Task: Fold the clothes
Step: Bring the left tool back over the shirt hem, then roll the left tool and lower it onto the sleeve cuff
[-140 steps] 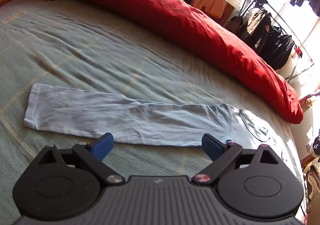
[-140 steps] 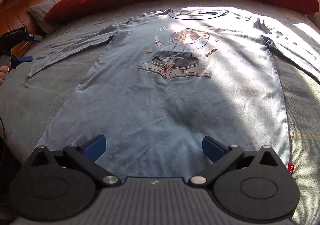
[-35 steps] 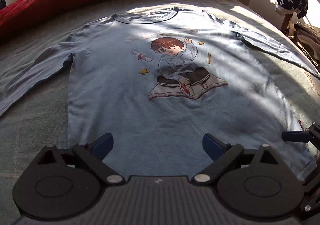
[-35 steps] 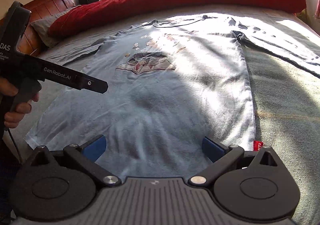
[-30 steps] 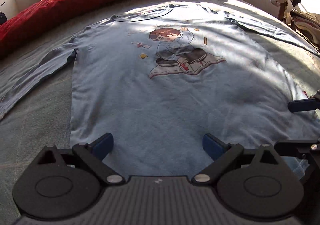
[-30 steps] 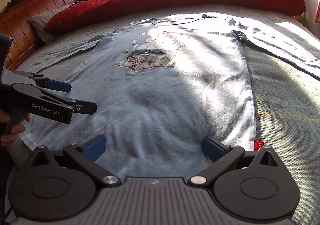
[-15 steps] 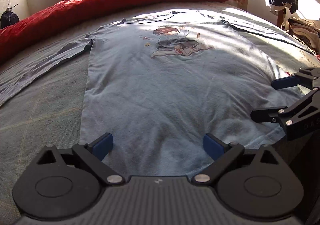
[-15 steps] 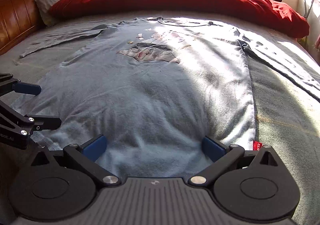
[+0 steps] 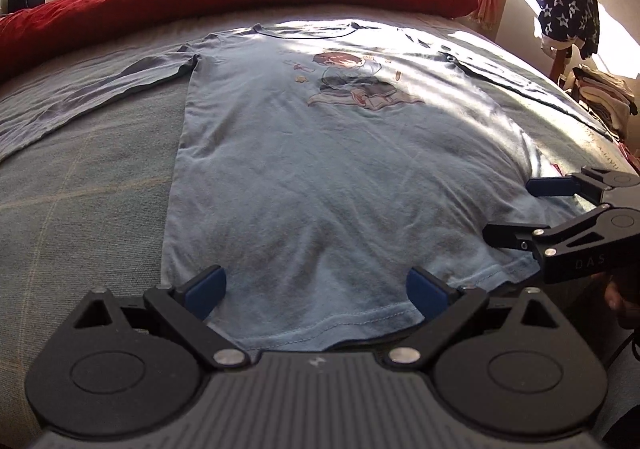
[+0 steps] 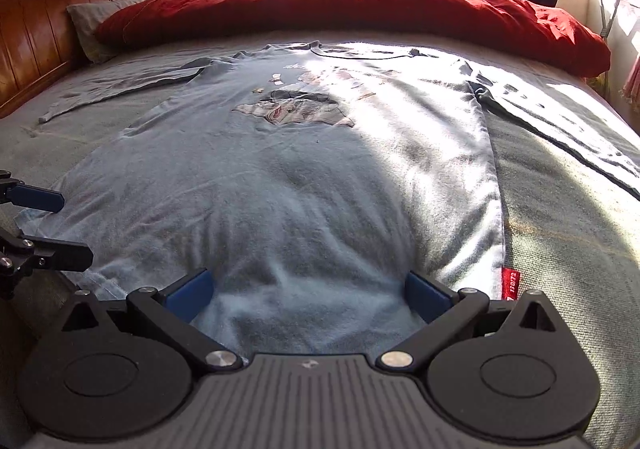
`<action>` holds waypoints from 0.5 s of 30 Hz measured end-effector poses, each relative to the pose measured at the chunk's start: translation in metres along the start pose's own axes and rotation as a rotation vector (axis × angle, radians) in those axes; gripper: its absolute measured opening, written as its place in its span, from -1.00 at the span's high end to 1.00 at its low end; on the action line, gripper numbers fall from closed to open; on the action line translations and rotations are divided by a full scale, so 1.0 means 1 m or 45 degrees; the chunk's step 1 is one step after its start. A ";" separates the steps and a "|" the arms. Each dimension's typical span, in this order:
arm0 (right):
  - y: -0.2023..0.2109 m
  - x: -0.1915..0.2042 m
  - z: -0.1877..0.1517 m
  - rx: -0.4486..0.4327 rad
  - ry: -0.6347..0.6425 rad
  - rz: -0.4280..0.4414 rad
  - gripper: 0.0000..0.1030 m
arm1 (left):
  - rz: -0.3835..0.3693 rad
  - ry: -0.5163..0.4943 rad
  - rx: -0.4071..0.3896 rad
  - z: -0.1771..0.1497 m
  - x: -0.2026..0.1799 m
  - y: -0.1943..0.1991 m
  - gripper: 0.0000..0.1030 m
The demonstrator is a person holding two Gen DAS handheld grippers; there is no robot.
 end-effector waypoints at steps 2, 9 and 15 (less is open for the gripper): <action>0.000 0.000 0.000 -0.001 0.000 -0.001 -1.00 | -0.012 0.102 -0.047 0.015 0.020 0.008 -0.88; 0.000 0.000 0.001 0.019 0.001 -0.002 -1.00 | 0.100 0.421 -0.184 0.059 0.123 0.027 -0.74; -0.002 0.001 0.004 0.052 0.008 -0.010 -1.00 | 0.104 1.027 -0.308 0.063 0.259 0.033 -0.11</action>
Point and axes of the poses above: each gripper's, at about its wrist camera, not at the fingertips, and y roughly against the way its jaws point, x to its left, z to its top, the point moved 4 cm from there along -y, roughly the way its jaws point, and after that the axes turned 2 degrees about y, right-handed, at the moved point
